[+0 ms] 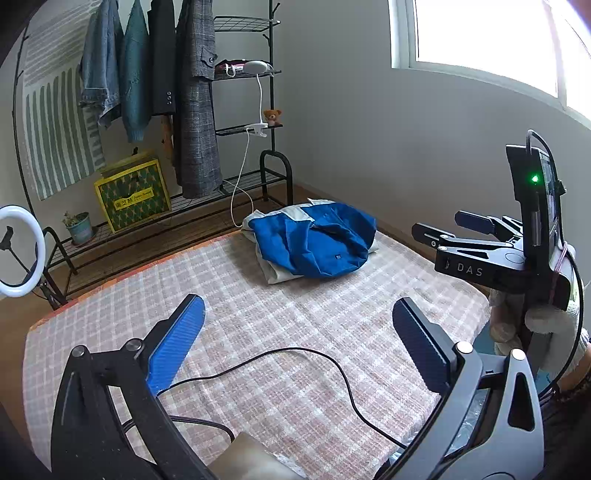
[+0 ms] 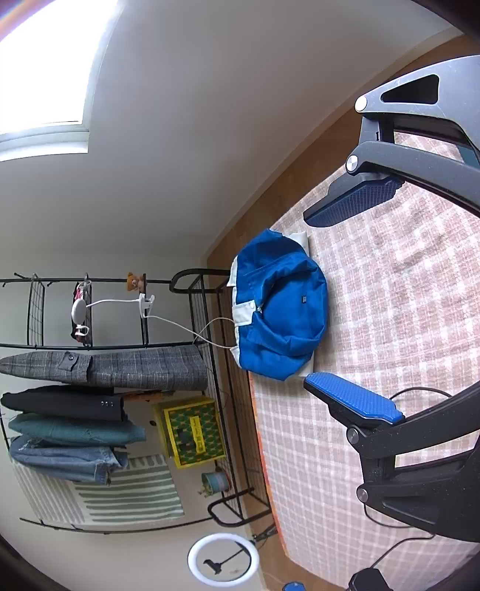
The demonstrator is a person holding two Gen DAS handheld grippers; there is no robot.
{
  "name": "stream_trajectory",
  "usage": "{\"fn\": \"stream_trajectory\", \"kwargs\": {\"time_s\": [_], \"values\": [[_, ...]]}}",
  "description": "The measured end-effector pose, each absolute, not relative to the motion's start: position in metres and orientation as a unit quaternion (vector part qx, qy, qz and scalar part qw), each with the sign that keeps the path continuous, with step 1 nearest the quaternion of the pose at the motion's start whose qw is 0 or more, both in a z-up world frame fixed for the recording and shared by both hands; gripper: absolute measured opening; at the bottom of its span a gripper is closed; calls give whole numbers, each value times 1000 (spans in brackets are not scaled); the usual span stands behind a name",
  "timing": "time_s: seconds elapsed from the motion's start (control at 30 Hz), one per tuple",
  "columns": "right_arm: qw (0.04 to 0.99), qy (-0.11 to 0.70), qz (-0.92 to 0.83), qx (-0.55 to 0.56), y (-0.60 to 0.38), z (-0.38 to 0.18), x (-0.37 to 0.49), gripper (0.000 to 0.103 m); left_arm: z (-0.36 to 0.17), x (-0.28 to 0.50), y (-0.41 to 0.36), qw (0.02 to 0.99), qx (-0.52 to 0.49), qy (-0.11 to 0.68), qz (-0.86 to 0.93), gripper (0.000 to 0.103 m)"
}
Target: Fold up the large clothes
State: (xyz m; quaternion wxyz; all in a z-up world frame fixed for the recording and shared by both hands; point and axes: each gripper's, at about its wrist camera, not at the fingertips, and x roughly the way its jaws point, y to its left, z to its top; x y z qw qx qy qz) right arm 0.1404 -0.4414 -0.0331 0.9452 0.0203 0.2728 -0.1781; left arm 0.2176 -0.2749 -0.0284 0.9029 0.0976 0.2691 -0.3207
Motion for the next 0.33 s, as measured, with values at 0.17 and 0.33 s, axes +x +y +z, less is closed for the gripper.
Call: {"fn": "stream_trajectory", "kwargs": {"time_s": [0.17,0.33], "values": [[944,280,-174,18,-436,-36,140,81,-27,209,-271,904,97,259,-327,103],[944,280,-171,24,-436,-35,141,81,-23,203,-268,910,107,245,-317,103]]}}
